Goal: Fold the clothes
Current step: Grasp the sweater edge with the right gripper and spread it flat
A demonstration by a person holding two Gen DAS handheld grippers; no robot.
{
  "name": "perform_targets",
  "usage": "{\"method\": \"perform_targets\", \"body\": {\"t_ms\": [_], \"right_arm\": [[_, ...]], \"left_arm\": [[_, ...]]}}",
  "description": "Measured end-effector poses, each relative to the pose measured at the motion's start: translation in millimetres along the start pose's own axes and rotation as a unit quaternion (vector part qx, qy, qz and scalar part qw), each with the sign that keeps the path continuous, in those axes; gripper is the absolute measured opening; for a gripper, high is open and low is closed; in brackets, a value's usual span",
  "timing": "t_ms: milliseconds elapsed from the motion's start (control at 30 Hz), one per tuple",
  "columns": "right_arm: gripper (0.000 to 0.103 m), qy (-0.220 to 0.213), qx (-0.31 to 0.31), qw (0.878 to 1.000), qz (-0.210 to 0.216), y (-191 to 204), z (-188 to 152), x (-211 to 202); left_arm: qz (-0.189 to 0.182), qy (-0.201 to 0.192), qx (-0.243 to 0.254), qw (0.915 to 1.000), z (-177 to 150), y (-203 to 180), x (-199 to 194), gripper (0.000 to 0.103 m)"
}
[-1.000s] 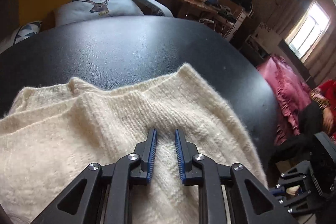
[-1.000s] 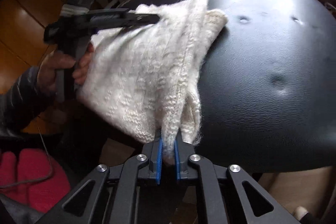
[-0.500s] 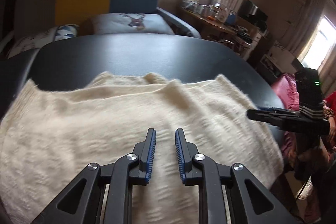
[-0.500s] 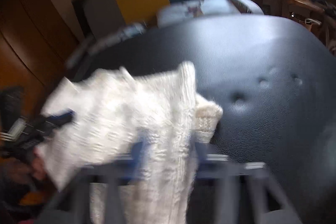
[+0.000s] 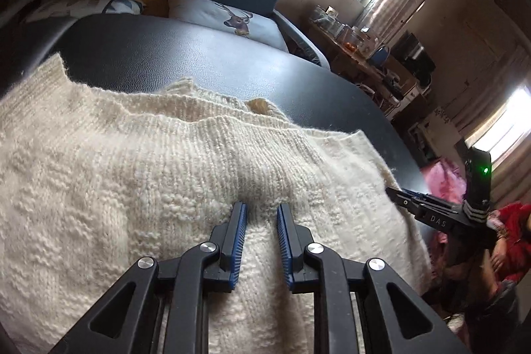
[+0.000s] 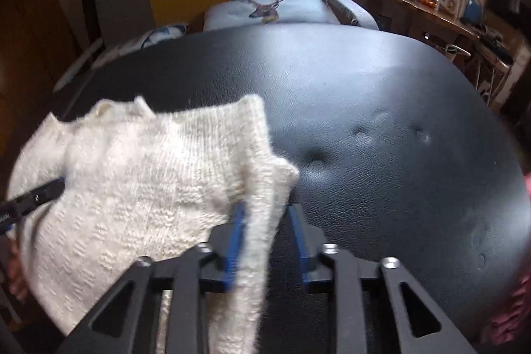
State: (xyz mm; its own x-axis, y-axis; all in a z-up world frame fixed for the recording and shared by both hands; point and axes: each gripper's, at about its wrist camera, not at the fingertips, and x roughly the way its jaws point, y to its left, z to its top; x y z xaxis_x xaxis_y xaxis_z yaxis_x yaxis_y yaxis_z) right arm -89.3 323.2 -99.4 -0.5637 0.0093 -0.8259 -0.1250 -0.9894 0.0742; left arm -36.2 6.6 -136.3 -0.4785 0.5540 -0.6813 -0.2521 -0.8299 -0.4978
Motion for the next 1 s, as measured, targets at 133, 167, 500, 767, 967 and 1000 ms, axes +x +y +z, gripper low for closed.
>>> {"method": "perform_targets", "body": {"t_ms": [133,167,500,767,967,1000], "right_arm": [[0.041,-0.052,0.005,0.999,-0.003,8.4,13.9,-28.9],[0.047,-0.064,-0.002,0.998,0.009,16.6,17.2,-35.3],[0.059,-0.044,-0.061,0.99,0.118,111.5,-4.1,-16.8],[0.066,-0.021,-0.017,0.986,0.163,100.3,-16.6,17.1],[0.076,-0.022,-0.035,0.986,0.163,103.7,-15.5,19.7],[0.08,-0.022,-0.039,0.986,0.163,104.4,-15.3,20.2]], "left_arm": [[-0.011,0.002,-0.017,0.9998,0.7,4.5,-12.2,0.019],[-0.004,-0.009,-0.021,0.9997,-0.7,12.6,-25.8,0.02],[0.021,-0.082,-0.076,0.9935,-20.6,97.8,-138.4,0.025],[-0.039,-0.077,-0.143,0.9859,-47.0,170.5,-178.4,0.027],[-0.087,-0.022,-0.122,0.9884,-52.2,162.8,-139.6,0.028],[-0.089,-0.014,-0.124,0.9882,-52.6,163.2,-136.5,0.026]]}}
